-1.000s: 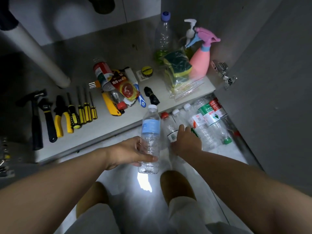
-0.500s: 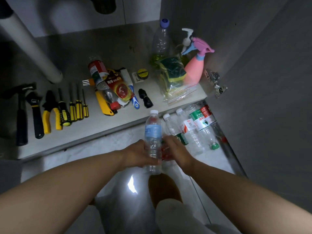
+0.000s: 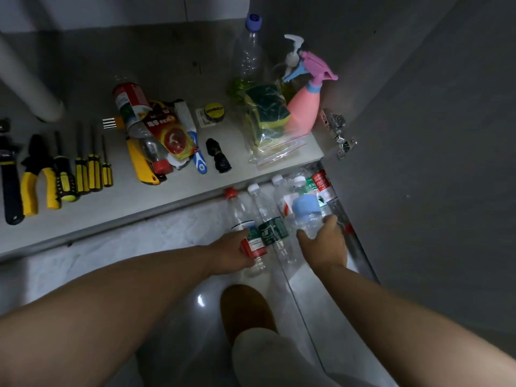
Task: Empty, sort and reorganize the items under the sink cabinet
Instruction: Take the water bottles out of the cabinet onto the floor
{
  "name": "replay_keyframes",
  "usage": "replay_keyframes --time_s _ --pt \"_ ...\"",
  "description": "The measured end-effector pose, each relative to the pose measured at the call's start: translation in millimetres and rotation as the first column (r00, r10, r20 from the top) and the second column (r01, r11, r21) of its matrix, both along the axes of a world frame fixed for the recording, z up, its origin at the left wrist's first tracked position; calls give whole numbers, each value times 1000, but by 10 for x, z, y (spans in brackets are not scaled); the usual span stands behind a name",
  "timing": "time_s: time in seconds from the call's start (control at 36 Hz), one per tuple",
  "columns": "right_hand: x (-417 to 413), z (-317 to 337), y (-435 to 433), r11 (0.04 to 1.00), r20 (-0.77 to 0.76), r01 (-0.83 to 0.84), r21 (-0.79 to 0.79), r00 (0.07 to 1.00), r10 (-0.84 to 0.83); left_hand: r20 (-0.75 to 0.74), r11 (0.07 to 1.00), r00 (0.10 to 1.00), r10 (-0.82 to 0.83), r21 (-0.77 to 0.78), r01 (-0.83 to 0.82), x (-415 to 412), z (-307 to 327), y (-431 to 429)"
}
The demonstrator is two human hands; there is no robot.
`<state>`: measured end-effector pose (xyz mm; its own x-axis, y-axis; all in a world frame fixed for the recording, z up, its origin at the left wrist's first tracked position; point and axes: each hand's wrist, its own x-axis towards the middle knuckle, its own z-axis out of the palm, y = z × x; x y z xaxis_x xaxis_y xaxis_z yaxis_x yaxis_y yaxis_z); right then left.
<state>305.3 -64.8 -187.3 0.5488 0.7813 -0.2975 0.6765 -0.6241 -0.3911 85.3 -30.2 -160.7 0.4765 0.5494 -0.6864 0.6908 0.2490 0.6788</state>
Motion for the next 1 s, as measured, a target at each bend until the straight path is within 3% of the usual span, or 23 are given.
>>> replay_keyframes --time_s 0.08,0.19,0.47,0.78,0.86,0.92,1.0 --pt "156 54 93 996 148 -57 -69 987 67 -6 1000 1000 -17 -3 17 118 2 31" --pt "270 79 253 983 220 -128 -130 963 154 0 1000 1000 -23 -2 23 192 14 83" --pt "216 58 447 953 204 -222 -205 943 264 7 996 996 -83 19 83 196 103 99" --pt "80 213 386 952 261 -306 9 920 293 52 995 995 -88 45 86 73 202 147" --pt "-27 334 442 908 186 -381 174 918 349 -48 972 994 -93 211 101 -55 188 248" --pt "-129 431 497 853 128 -457 252 890 438 -110 911 991 -73 397 112 -169 201 313" --pt "-314 559 608 751 93 -579 317 807 583 -88 809 994 65 588 -1 -359 286 401"
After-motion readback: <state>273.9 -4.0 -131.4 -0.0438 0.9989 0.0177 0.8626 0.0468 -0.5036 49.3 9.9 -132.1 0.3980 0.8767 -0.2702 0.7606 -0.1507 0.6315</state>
